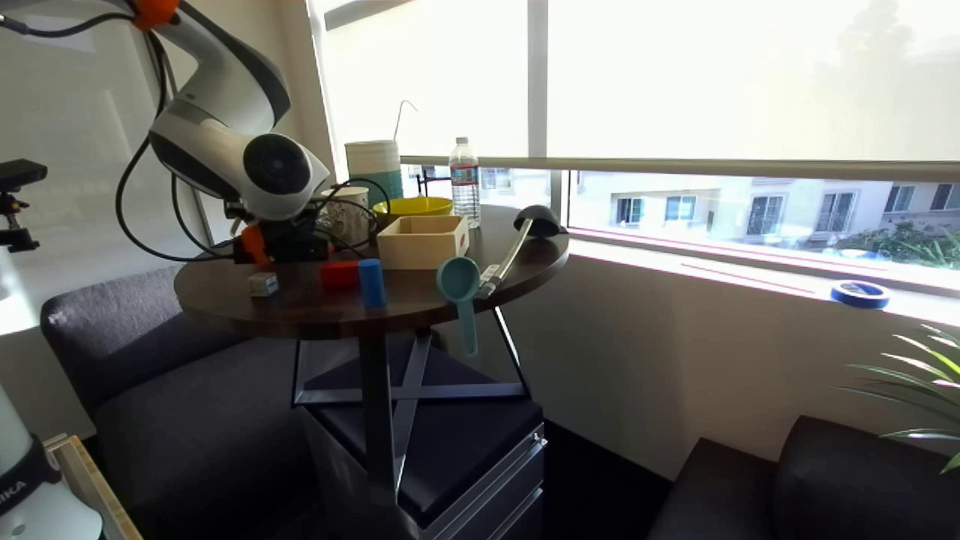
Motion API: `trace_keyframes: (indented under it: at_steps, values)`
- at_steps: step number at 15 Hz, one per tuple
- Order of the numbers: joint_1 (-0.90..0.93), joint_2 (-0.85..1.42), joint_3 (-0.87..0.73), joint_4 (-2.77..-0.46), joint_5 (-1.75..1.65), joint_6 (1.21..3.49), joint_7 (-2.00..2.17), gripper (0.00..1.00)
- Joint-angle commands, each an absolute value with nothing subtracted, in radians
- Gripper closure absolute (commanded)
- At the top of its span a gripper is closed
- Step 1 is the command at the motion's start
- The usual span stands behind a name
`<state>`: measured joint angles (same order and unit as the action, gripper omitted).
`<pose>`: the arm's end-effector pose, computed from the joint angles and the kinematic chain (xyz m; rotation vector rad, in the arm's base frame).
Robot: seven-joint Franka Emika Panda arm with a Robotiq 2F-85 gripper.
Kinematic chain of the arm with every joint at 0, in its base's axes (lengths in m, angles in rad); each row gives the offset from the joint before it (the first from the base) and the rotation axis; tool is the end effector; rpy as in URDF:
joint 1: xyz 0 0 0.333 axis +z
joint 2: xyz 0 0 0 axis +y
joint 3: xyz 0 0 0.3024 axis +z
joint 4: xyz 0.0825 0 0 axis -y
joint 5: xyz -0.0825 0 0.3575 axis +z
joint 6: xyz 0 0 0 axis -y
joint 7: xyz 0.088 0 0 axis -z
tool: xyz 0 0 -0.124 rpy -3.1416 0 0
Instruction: Flip the mug over on the table
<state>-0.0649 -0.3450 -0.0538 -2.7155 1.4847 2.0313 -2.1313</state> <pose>0.3783 0.0280 0.3474 -1.8632 -1.0286 -1.1446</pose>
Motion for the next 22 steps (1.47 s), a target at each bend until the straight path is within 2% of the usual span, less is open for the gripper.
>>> trace_keyframes:
  at_steps: [1,3,4,5,7,16,20,22]
  values:
    - [-0.095,-0.353,-0.064,-2.746,1.475,1.999,-2.160,0.38]
    - [-0.103,-0.350,-0.068,-2.750,1.474,1.993,-2.159,0.38]
    - [-0.106,-0.351,-0.067,-2.750,1.471,1.993,-2.157,0.30]
    - [-0.109,-0.352,-0.065,-2.750,1.466,1.993,-2.154,0.05]
    - [-0.113,-0.353,-0.065,-2.754,1.457,1.993,-2.148,0.00]
    - [-0.138,-0.465,-0.013,-2.751,1.225,2.175,-1.895,0.00]
    - [-0.125,-0.597,0.048,-2.763,1.015,2.274,-1.623,0.00]
    - [-0.173,-0.663,0.125,-2.765,0.914,2.250,-1.487,0.00]
